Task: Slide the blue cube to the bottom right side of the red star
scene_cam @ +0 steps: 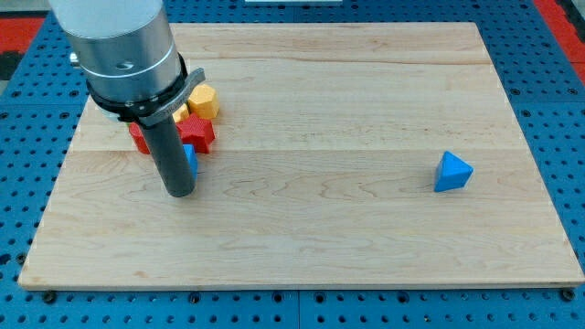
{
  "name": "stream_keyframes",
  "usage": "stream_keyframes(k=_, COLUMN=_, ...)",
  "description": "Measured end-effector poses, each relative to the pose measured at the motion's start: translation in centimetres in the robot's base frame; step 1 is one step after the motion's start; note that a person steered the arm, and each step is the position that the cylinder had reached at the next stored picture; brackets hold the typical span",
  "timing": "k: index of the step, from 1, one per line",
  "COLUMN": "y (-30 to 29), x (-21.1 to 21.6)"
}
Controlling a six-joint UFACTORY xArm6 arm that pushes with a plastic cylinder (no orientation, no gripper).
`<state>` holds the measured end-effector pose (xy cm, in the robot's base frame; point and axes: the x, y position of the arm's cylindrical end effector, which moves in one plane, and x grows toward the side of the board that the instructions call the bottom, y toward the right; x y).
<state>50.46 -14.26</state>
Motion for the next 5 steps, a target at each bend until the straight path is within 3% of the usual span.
stream_keyframes(k=1, y=-7.3, x=0.3)
stream_keyframes(k=2, y=-5.5, x=-1.3)
stream_keyframes(k=3, y=3.3, x=-1.6)
stream_keyframes(k=5, y=11.6, x=0.5)
